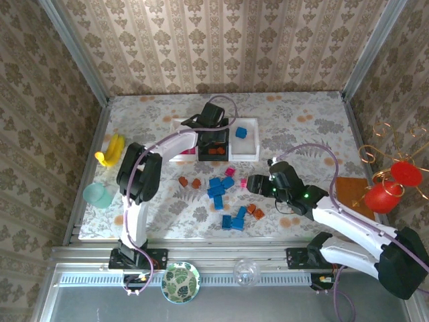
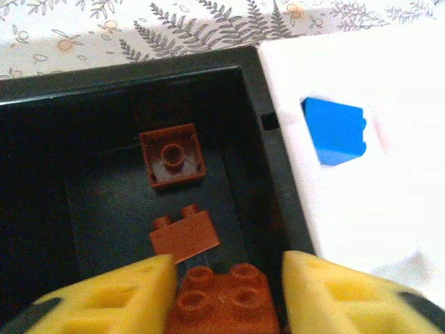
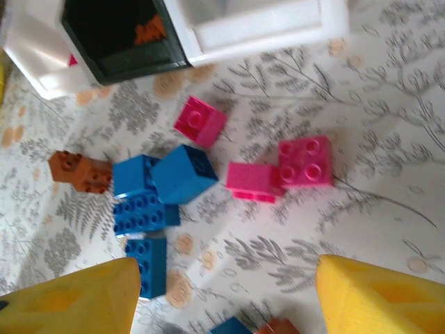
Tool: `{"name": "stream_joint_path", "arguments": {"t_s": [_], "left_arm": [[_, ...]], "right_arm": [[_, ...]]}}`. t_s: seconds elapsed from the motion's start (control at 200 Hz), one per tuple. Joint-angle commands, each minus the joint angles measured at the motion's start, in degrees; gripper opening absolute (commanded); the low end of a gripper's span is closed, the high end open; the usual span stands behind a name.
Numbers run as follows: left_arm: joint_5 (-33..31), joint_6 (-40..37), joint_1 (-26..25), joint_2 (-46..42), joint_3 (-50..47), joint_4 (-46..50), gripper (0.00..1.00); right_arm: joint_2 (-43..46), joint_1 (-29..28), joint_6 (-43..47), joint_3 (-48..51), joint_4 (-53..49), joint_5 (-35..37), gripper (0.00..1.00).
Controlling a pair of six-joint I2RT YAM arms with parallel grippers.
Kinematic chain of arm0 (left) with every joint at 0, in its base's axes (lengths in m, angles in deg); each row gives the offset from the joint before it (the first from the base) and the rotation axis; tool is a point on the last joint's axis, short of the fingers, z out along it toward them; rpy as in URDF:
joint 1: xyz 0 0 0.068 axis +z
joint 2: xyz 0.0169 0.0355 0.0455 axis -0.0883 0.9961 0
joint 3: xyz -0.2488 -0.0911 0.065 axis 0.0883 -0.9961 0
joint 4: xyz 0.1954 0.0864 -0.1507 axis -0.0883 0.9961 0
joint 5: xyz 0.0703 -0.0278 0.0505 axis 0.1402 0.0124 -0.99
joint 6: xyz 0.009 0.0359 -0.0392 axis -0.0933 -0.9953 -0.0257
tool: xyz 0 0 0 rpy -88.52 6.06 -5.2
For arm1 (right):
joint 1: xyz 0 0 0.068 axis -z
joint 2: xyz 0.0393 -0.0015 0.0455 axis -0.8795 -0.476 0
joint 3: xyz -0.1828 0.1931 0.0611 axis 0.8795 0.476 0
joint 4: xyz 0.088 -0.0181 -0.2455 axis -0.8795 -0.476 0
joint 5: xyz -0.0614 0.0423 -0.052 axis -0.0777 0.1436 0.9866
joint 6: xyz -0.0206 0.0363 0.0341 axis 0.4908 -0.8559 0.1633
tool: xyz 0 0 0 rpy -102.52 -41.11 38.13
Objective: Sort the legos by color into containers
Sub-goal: Place the lego in the container, then pick up the lego from the bottom-center of the table.
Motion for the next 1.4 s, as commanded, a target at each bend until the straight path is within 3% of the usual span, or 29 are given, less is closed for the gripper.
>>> {"name": "stream_joint_path", "arguments": {"t_s": [0.0,0.24,0.505,0.67,0.895,1.395], "left_arm": [[1.32,0.37,0.17,-0.31,1.58,2.26,0.53],[4.08,1.74,-1.09,-8.93,-4.39,-2.37,0.76],[4.70,4.33,-4.88,-26.19,-23.38,-11.45,1.00],[1.90,6.01,-7.92,-37.68,-35.84,-13.77,1.00],[-0.11,9.07,-9.22,-48.93,-47.22,-12.75,1.00],[-2.56,10.28,-9.69,-58.62,-53.07,-7.45,1.00]], "right_arm": [[2.02,-0.44,-1.44,1.51,-4.12,-0.73,0.69],[2.81,-3.46,0.80,1.26,-7.66,-2.80,0.67],[-1.86,-12.20,2.85,-1.91,-12.96,-2.79,0.67],[-5.59,-18.15,3.67,-2.62,-13.13,-3.32,0.66],[-14.37,-24.10,8.62,-8.22,-15.93,1.08,0.68],[-27.71,-27.25,16.67,-15.98,-23.60,3.91,0.69]]}}
